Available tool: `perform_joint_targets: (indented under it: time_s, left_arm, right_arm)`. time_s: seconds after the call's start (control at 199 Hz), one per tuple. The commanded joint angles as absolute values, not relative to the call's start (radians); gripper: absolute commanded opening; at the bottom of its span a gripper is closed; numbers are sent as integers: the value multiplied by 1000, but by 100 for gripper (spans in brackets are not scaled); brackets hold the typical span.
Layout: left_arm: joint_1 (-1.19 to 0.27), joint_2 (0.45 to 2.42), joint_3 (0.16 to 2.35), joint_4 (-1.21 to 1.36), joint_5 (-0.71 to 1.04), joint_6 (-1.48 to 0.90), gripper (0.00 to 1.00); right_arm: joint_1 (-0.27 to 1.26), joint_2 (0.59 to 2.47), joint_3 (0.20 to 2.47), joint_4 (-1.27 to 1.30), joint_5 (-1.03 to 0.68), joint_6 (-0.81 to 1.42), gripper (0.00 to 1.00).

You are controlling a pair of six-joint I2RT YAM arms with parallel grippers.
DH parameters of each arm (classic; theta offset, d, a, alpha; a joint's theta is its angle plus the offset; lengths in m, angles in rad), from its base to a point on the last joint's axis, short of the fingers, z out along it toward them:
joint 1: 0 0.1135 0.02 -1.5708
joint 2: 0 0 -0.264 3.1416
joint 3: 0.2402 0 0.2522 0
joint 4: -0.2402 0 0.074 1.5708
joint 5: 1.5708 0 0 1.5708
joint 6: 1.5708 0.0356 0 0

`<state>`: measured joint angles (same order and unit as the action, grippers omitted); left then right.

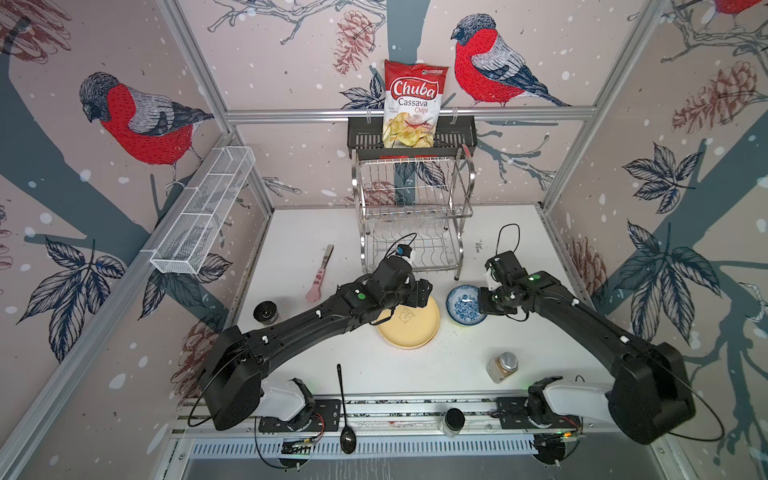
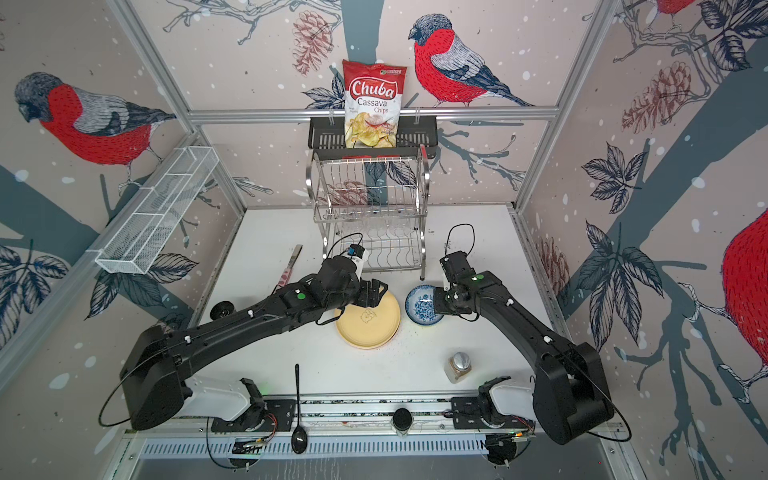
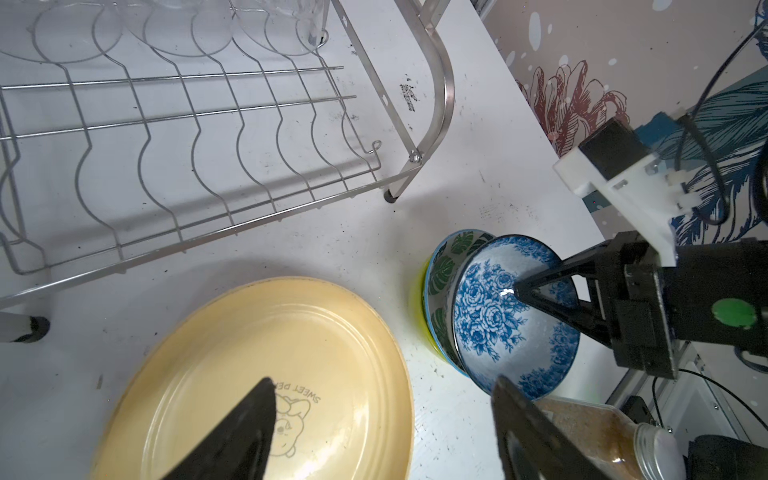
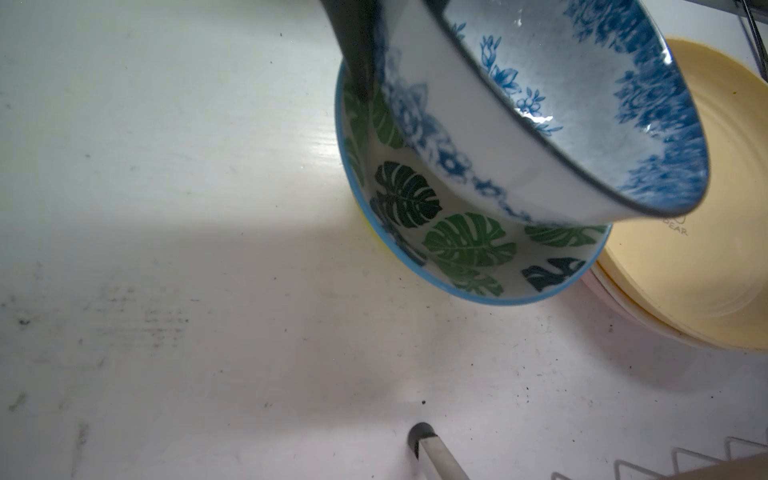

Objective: Unload the mixed dishes from the dish rack
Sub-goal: 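Lower the blue-floral bowl into the green-leaf bowl and open the right gripper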

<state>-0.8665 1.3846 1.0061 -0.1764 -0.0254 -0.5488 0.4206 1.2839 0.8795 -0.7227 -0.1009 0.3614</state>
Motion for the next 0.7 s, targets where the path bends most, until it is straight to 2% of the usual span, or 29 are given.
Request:
perform_joint_targets:
  time_s: [0.0, 0.356, 0.697]
  left_arm:
    - [-865, 1383, 1005, -132, -32, -538, 81]
    - [-864, 1388, 1003, -133, -23, -544, 81]
    - [-862, 1387, 1003, -130, -16, -550, 82]
  right_arm:
    - [420, 1296, 878, -696, -115, 348, 3]
    - [417, 1317, 895, -687, -116, 348, 21]
    - [401, 1258, 919, -734, -82, 354, 46]
